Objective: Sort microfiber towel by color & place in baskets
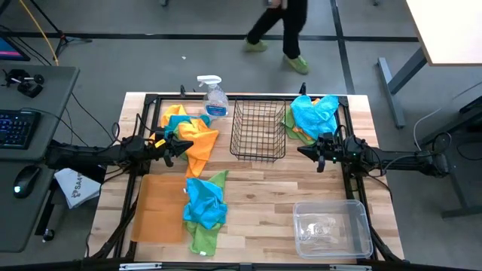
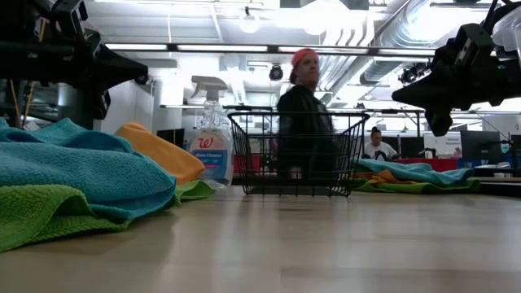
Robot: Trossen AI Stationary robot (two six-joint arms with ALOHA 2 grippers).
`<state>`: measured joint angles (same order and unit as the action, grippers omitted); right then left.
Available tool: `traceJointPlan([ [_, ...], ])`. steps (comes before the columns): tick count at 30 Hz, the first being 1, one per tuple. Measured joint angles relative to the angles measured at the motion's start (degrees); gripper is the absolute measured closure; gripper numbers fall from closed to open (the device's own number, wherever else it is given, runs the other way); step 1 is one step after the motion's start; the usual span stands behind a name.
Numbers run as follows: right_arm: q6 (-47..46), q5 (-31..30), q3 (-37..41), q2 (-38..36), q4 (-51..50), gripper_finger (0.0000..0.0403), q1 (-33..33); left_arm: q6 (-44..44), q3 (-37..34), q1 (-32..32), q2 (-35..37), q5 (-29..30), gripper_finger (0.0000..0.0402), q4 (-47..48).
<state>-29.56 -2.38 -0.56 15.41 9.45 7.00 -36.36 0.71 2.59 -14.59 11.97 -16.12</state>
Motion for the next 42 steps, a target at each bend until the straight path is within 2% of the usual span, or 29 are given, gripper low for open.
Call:
traceJointPlan([
  [27,0.0,0.0,0.0,0.0,0.0,0.0402,0.0,-1.4,0.0,0.0,0.0,0.0,0.0402,-0.5],
  [35,0.0,0.0,0.0,0.0,-0.2,0.0402,0.0,-4.0,0.2,0.0,0.0,2.8,0.0397,-2.8],
  [39,0.0,0.0,0.0,0.0,-0.2,0.0402,0.0,-2.4,6.4,0.0,-2.5,2.1,0.0363,0.4],
  [42,0.0,0.0,0.0,0.0,-0.2,0.0402,0.0,-0.3,15.7,0.6,-6.9,1.8,0.0317,13.5],
])
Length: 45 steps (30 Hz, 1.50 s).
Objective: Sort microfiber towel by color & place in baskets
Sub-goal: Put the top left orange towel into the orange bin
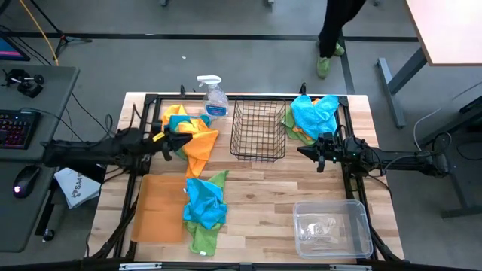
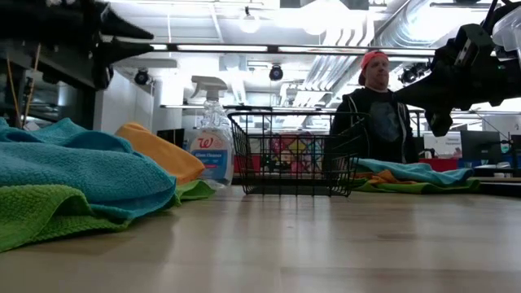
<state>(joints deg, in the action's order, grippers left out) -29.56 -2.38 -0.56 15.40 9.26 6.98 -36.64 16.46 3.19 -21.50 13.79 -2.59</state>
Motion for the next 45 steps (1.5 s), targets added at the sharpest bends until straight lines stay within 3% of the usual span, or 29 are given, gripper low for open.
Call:
traceJointPlan([
  [5,0.0,0.0,0.0,0.0,0.0,0.0402,0.0,8.2,18.1,5.1,-10.8,-1.7,0.0238,27.6],
  [9,0.0,0.0,0.0,0.0,0.0,0.0402,0.0,18.0,28.8,11.1,-21.7,-2.6,0.0198,44.2],
  [16,0.0,0.0,0.0,0.0,0.0,0.0402,0.0,33.4,44.4,19.0,-43.1,-4.7,0.0181,63.1],
  [20,0.0,0.0,0.0,0.0,0.0,0.0402,0.0,37.2,50.3,19.8,-52.1,0.8,0.0181,69.9],
  [24,0.0,0.0,0.0,0.0,0.0,0.0402,0.0,33.8,51.3,20.9,-56.2,4.4,0.0181,71.9],
  [34,0.0,0.0,0.0,0.0,0.0,0.0402,0.0,32.7,46.8,28.1,-56.7,1.7,0.0181,68.8],
  [39,0.0,0.0,0.0,0.0,0.0,0.0402,0.0,34.3,45.1,30.3,-56.7,-5.1,0.0181,68.2],
  [45,0.0,0.0,0.0,0.0,0.0,0.0402,0.0,33.9,43.5,30.6,-56.8,-7.4,0.0181,67.3],
])
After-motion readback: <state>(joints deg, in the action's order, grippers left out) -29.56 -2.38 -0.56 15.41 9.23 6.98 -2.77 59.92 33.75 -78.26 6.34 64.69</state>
